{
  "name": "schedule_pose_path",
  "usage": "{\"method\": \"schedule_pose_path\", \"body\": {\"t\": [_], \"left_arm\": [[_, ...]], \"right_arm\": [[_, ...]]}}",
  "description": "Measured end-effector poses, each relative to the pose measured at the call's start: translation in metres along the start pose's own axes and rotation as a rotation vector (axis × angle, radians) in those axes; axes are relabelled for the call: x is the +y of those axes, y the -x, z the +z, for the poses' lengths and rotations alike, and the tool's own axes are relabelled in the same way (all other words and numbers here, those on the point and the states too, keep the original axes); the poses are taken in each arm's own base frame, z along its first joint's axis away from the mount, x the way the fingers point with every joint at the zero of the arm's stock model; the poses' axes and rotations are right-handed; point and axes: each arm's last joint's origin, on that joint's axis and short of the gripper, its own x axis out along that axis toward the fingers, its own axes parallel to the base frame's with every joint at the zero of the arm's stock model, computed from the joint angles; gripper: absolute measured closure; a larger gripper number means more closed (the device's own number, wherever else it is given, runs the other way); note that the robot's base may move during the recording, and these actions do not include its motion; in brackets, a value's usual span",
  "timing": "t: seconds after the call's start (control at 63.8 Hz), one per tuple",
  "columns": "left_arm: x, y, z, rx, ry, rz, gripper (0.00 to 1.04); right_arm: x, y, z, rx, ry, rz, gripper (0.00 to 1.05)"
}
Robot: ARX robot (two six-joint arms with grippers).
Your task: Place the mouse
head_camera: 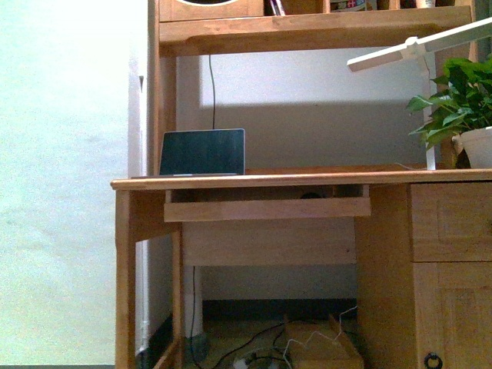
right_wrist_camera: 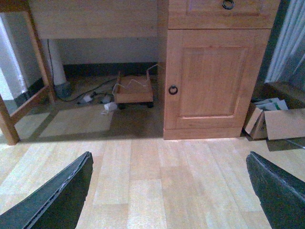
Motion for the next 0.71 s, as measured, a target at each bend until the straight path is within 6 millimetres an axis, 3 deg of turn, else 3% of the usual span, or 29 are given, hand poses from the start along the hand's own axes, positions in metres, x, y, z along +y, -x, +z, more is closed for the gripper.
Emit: {"method": "schedule_pose_path", "body": {"t": [0.705], "left_arm": [[0.0, 0.0, 0.0, 0.0, 0.0, 0.0, 0.08]], "right_arm": [[0.0, 0.0, 0.0, 0.0, 0.0, 0.0, 0.07]]}}
